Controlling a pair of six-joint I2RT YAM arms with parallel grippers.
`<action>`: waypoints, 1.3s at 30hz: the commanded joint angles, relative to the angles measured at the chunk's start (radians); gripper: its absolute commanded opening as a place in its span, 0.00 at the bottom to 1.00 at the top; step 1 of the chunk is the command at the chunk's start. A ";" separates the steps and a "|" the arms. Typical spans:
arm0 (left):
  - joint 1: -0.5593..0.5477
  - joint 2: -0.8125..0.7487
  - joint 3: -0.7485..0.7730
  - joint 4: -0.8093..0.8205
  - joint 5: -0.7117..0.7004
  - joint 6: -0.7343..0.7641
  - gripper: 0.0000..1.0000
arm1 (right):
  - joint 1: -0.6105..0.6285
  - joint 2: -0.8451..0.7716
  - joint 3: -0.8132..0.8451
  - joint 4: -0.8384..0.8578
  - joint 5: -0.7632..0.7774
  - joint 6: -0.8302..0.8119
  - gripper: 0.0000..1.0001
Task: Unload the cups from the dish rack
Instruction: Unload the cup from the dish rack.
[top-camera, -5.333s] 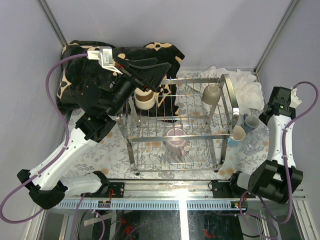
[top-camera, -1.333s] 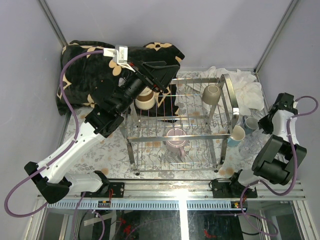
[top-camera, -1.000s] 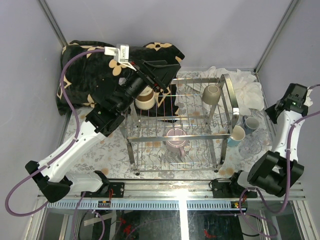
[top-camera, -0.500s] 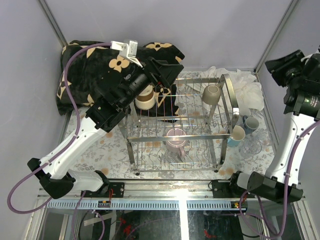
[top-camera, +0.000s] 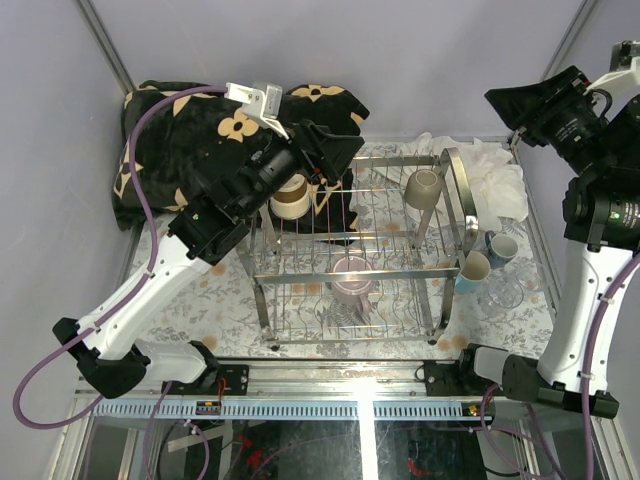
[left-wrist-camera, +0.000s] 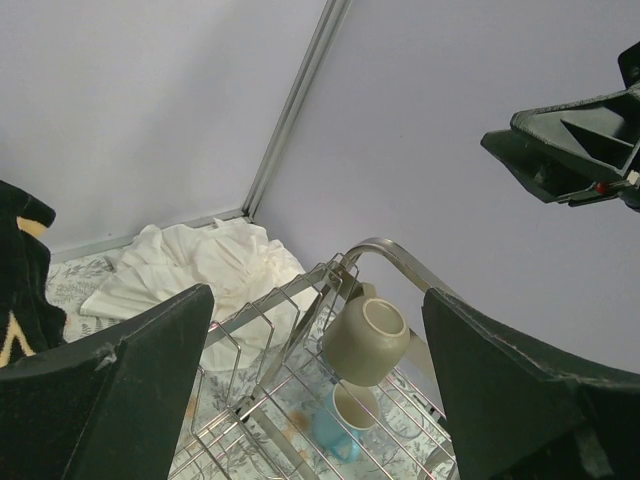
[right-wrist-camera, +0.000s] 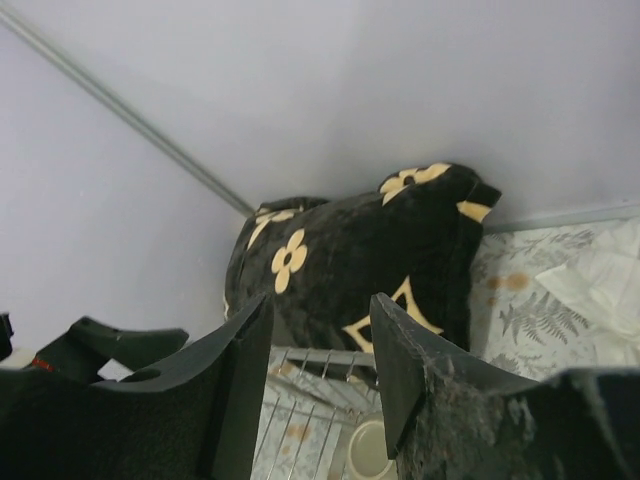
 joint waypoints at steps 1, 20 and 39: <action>0.008 -0.016 0.028 0.002 -0.005 0.030 0.86 | 0.049 0.022 0.071 -0.082 -0.077 -0.047 0.50; 0.007 -0.020 0.025 -0.013 -0.006 0.047 0.86 | 0.395 0.380 0.561 -0.456 0.200 -0.205 0.50; 0.008 -0.063 0.081 -0.216 -0.189 0.113 0.86 | 0.511 0.100 0.107 -0.271 0.217 -0.257 0.54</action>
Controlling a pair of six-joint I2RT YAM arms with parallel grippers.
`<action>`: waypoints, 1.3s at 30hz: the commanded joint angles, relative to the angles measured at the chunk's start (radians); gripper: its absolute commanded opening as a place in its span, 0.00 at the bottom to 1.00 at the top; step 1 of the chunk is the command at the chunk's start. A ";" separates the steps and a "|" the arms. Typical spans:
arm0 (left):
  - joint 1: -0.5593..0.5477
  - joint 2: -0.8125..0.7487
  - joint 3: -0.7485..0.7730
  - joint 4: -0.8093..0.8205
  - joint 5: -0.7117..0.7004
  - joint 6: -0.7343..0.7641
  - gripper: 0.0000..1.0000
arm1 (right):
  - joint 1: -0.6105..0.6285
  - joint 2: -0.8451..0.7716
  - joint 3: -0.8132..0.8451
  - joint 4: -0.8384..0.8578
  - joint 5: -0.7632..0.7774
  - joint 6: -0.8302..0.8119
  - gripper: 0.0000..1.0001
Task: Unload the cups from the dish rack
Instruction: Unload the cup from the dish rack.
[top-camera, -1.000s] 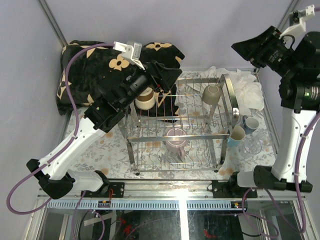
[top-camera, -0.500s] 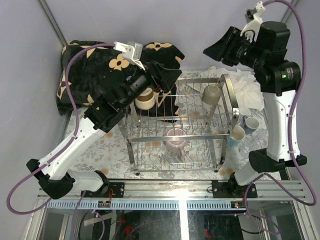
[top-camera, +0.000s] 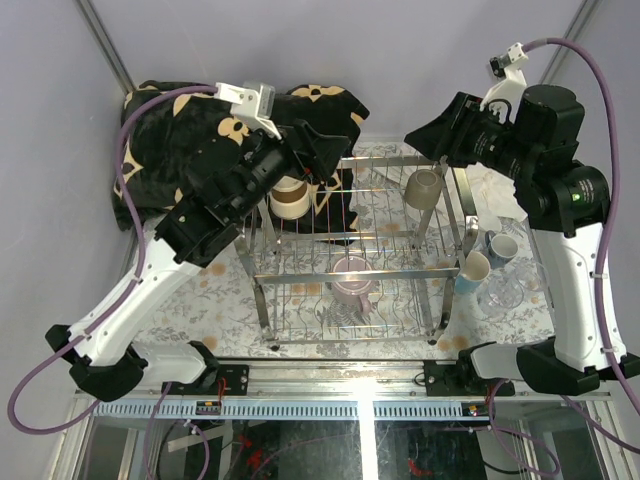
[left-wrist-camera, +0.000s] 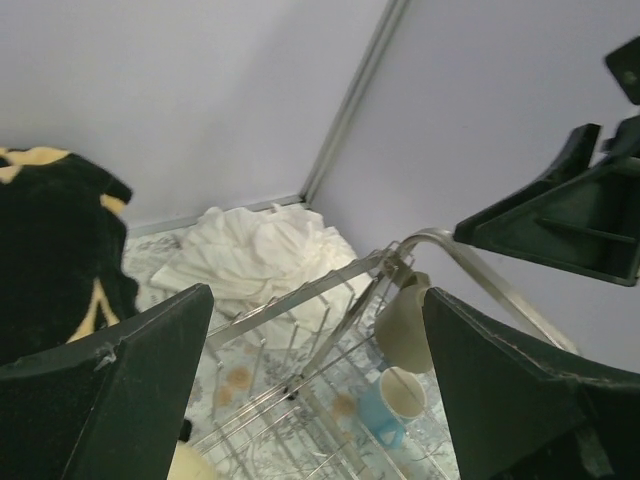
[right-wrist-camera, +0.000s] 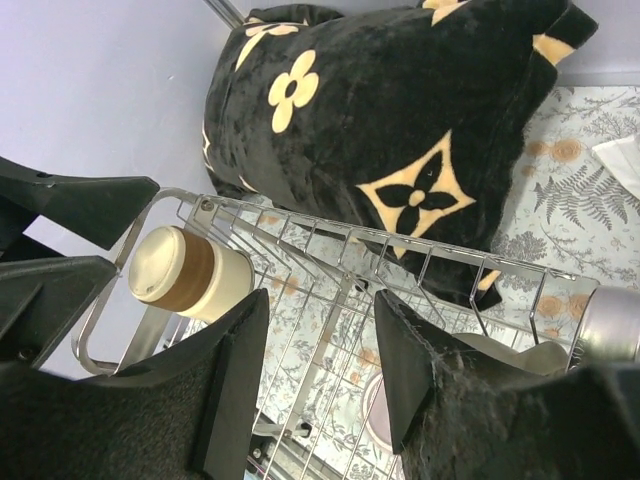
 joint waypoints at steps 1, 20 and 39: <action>0.008 -0.061 0.031 -0.097 -0.122 0.059 0.86 | 0.009 -0.021 -0.025 0.089 -0.026 -0.019 0.54; 0.004 -0.085 0.040 -0.383 -0.214 0.094 0.83 | 0.009 -0.074 -0.111 0.165 -0.063 -0.014 0.58; -0.082 -0.078 0.011 -0.444 -0.228 0.137 0.79 | 0.009 -0.109 -0.170 0.178 -0.041 -0.014 0.59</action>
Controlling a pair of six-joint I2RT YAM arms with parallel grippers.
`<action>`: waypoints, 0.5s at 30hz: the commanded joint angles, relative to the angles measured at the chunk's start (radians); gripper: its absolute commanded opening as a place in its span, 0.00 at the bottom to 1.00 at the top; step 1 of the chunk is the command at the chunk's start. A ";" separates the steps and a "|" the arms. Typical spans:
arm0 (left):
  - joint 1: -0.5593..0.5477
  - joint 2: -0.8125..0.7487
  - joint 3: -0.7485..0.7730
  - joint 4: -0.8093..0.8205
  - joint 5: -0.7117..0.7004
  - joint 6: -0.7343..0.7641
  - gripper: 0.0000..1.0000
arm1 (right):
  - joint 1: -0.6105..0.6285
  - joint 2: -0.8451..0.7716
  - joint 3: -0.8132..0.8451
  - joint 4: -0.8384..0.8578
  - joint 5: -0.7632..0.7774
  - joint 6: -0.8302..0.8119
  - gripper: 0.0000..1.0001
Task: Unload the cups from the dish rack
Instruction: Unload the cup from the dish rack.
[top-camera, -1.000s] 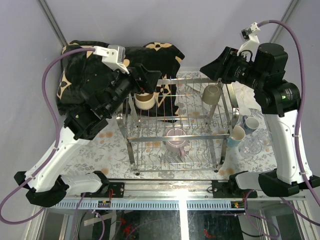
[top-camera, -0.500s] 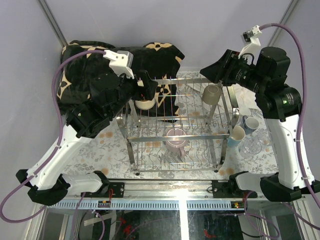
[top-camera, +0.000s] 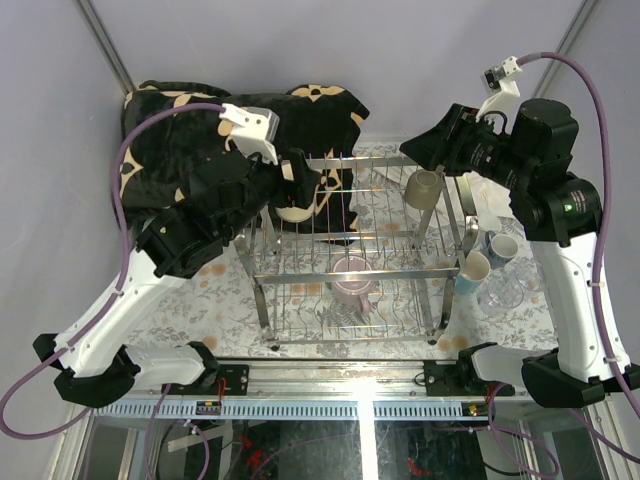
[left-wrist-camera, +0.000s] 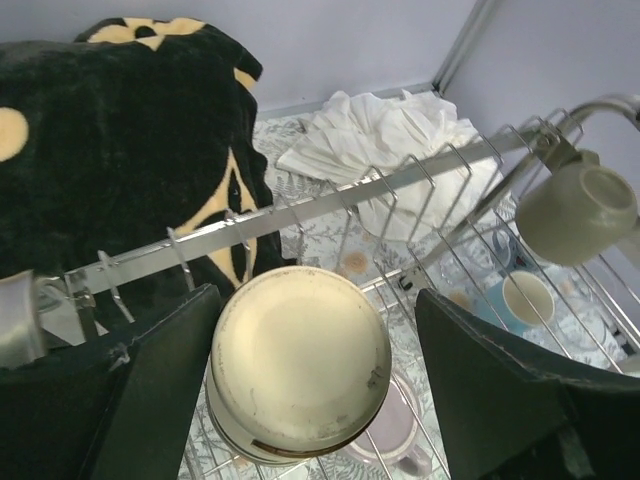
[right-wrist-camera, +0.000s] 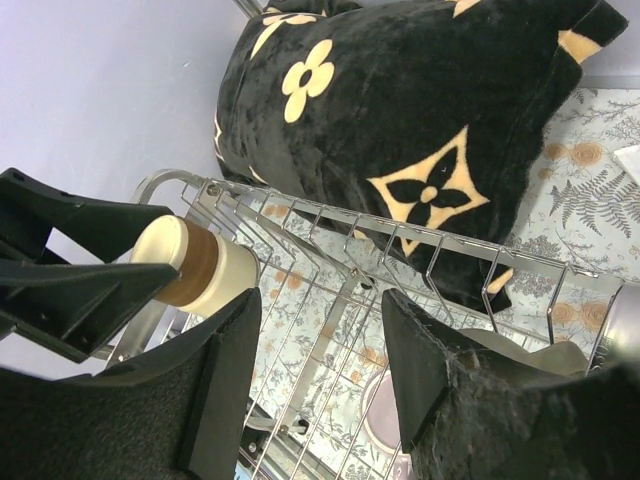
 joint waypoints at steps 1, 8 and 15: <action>-0.042 -0.022 -0.032 -0.010 -0.015 0.035 0.78 | 0.008 -0.027 -0.004 0.053 0.006 -0.008 0.59; -0.085 -0.023 -0.045 0.034 0.002 0.040 0.79 | 0.008 -0.032 -0.024 0.065 0.003 -0.001 0.59; -0.097 -0.035 -0.074 0.035 -0.048 0.059 0.76 | 0.008 -0.045 -0.037 0.065 0.013 -0.001 0.59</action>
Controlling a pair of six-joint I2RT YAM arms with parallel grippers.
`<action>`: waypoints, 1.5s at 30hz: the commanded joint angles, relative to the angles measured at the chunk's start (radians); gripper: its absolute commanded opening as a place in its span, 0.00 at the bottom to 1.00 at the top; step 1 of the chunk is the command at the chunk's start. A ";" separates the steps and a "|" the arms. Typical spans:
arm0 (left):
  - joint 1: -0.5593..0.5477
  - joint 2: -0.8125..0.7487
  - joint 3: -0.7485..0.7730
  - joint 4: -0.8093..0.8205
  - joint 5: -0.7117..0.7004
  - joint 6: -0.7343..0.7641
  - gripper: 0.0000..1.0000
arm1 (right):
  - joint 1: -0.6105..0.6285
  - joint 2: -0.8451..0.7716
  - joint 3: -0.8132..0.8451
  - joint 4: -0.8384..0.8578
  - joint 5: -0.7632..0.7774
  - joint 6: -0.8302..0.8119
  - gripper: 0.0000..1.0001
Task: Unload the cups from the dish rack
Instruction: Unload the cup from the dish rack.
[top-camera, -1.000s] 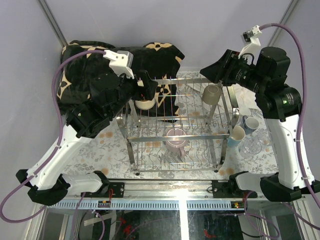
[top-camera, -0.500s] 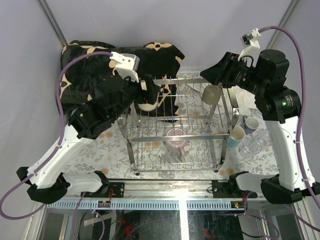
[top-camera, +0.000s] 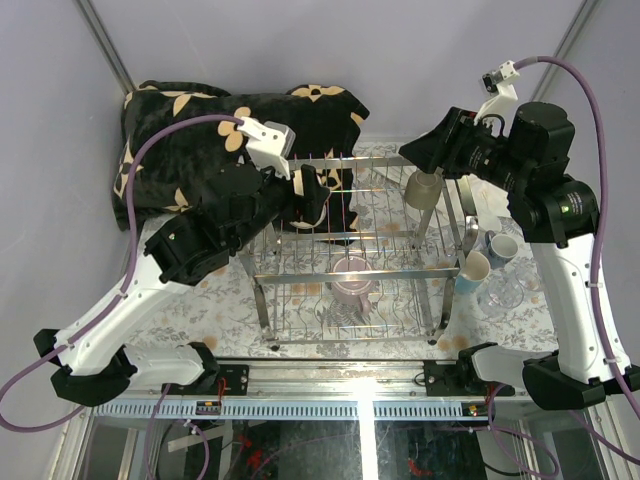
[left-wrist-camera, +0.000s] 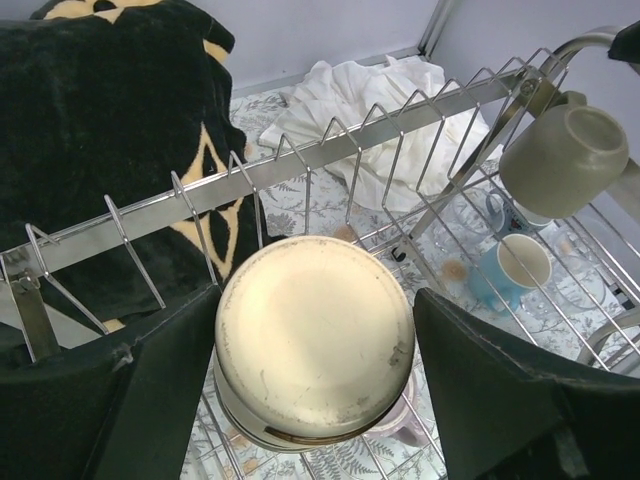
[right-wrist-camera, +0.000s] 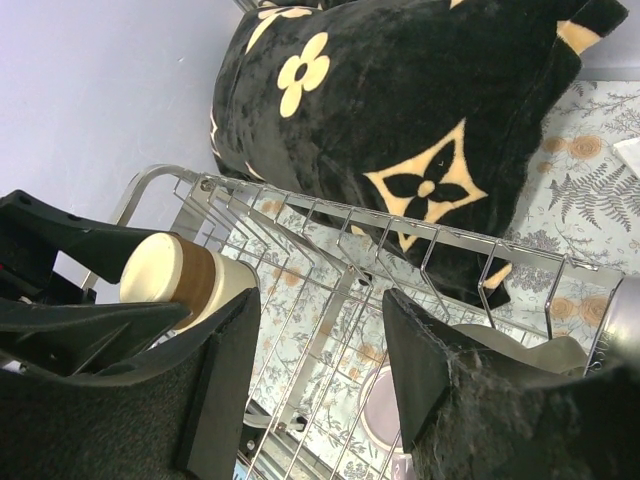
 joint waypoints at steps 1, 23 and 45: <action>-0.013 -0.024 -0.030 0.030 -0.035 0.041 0.76 | 0.008 -0.029 0.001 0.049 0.011 -0.002 0.59; -0.028 -0.068 -0.073 0.104 -0.067 0.017 0.00 | 0.007 -0.063 -0.043 0.106 -0.007 0.021 0.60; -0.029 -0.107 -0.053 0.684 0.104 -0.219 0.00 | 0.008 -0.148 -0.258 0.814 -0.373 0.401 0.61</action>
